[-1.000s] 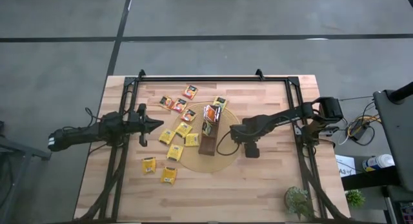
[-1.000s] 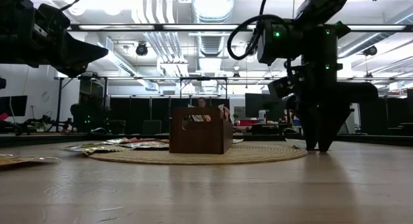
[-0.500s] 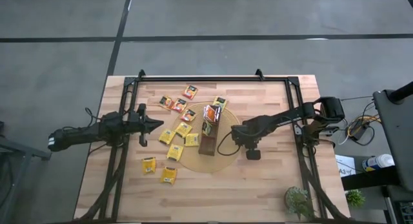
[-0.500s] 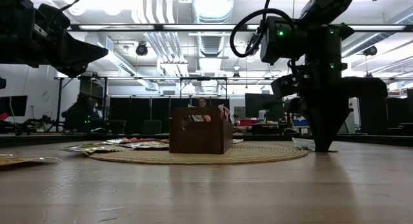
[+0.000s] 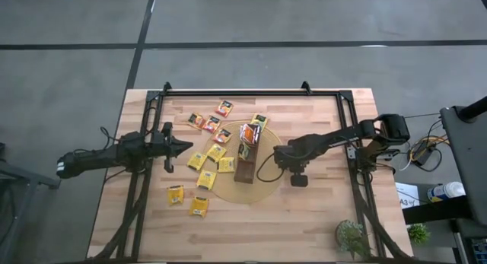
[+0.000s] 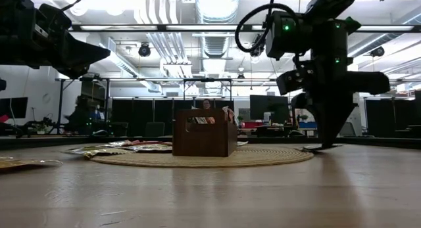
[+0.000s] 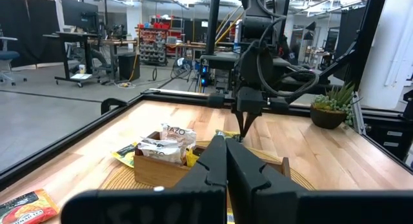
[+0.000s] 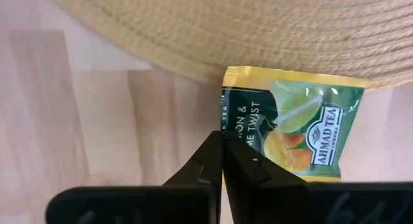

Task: Pick & Place Tea
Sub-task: Put the yellow tea bag into the middle section of the wooden organizer

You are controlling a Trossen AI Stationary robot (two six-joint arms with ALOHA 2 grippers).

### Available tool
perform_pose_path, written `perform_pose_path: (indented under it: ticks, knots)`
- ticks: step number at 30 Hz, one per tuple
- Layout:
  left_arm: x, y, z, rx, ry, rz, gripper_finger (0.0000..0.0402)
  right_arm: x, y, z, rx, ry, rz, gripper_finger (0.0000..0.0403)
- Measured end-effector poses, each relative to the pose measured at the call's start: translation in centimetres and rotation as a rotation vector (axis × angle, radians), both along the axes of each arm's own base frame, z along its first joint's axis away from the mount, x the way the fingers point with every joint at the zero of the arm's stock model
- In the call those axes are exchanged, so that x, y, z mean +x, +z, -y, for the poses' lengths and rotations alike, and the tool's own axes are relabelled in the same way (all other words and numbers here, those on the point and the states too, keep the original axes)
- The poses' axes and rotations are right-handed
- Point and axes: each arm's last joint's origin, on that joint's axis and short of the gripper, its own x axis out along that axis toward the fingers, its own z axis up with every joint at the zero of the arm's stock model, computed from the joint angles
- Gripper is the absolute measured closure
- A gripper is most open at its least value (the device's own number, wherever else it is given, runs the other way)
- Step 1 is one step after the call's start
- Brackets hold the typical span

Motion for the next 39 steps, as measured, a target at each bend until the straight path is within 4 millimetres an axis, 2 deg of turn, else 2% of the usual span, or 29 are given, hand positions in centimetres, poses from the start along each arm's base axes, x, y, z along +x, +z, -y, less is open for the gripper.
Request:
perform_pose_path:
  ticks: [17,22,26,34,39]
  knots:
    - [0.0,0.0,0.0,0.000,0.000,0.000,0.0402,-0.9,3.3,-0.7,0.012,-0.015,0.105,0.0394]
    - [0.0,0.0,0.0,0.000,0.000,0.000,0.0402,-1.0,3.6,-0.7,0.019,-0.047,0.113,0.0388]
    - [0.0,0.0,0.0,0.000,0.000,0.000,0.0402,-1.0,3.5,-0.8,0.050,-0.041,0.108,0.0349]
    - [0.0,0.0,0.0,0.000,0.000,0.000,0.0402,-1.1,3.2,-0.7,0.020,-0.065,0.107,0.0231]
    - [0.0,0.0,0.0,0.000,0.000,0.000,0.0402,-0.8,1.9,-0.7,0.015,-0.070,0.061,0.0196]
